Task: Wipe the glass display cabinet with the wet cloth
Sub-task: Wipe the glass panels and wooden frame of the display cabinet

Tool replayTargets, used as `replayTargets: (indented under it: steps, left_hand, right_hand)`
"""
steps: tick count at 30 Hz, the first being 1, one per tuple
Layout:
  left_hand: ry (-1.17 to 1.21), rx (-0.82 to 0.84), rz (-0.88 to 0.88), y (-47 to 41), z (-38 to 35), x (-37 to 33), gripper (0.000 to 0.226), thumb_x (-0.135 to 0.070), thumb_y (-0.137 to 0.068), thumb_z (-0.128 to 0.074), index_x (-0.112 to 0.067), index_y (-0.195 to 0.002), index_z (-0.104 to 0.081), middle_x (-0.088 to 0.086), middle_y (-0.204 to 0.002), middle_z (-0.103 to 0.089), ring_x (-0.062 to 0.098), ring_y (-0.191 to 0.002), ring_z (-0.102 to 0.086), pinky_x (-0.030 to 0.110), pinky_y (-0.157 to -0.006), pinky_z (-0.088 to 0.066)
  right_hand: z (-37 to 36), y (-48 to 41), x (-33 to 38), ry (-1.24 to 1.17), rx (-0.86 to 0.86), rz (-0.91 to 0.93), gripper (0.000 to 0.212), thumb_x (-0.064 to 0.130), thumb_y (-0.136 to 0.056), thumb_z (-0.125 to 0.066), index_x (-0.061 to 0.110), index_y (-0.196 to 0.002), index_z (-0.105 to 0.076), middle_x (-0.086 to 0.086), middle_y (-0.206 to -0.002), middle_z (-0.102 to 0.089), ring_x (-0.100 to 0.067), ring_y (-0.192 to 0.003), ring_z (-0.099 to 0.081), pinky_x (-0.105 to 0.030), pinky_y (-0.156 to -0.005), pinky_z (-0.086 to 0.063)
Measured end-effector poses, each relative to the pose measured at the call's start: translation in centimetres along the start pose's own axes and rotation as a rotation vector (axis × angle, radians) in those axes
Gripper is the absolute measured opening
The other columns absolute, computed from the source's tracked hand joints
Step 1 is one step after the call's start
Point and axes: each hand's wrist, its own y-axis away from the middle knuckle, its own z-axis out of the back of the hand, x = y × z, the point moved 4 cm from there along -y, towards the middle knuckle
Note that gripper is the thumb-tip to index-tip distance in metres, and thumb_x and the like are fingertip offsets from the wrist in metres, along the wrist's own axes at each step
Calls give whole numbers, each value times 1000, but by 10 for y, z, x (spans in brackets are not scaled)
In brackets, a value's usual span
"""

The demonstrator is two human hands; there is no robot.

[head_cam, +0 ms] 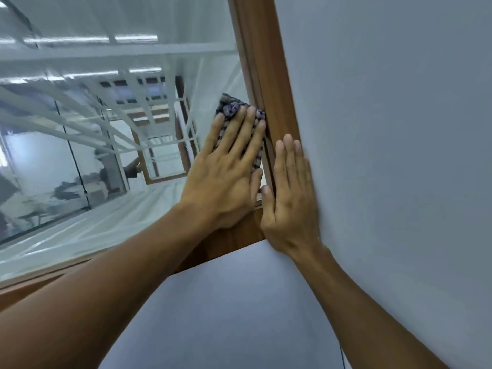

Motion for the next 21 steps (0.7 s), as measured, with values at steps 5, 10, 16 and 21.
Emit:
replayTargets:
  steps: [5, 10, 16, 21]
  left_hand:
    - [-4, 29, -167, 7, 7, 19, 70, -47, -106, -25, -13, -165, -10, 10, -173, -6, 23, -161, 0, 48, -130, -3]
    - [52, 19, -56, 2, 4, -5, 71, -43, -108, -23, -5, -164, -2, 14, -173, -3, 25, -161, 3, 48, -130, -2]
    - [235, 212, -382, 32, 10, 6, 59, -38, -108, -22, -19, -164, -21, 1, -171, -16, 16, -160, -4, 39, -131, 1]
    - [262, 253, -367, 26, 13, 3, 61, -35, -105, -27, -20, -164, -23, 0, -170, -19, 14, -160, -6, 42, -131, -1]
  right_hand:
    - [1, 5, -2, 15, 8, 2, 69, 24, -98, -37, -1, -160, -20, -15, -170, -14, -25, -159, -6, -45, -130, -11]
    - [2, 18, -4, -4, -22, -15, 65, 27, -103, -38, -1, -159, -22, -17, -169, -16, -26, -159, -9, -44, -129, -12]
    - [4, 26, -6, 7, -2, 2, 67, 30, -103, -40, -4, -158, -23, -20, -168, -18, -30, -158, -11, -48, -128, -16]
    - [4, 36, -8, 19, -2, -6, 66, 30, -104, -39, -4, -158, -23, -21, -168, -18, -31, -158, -12, -47, -129, -15]
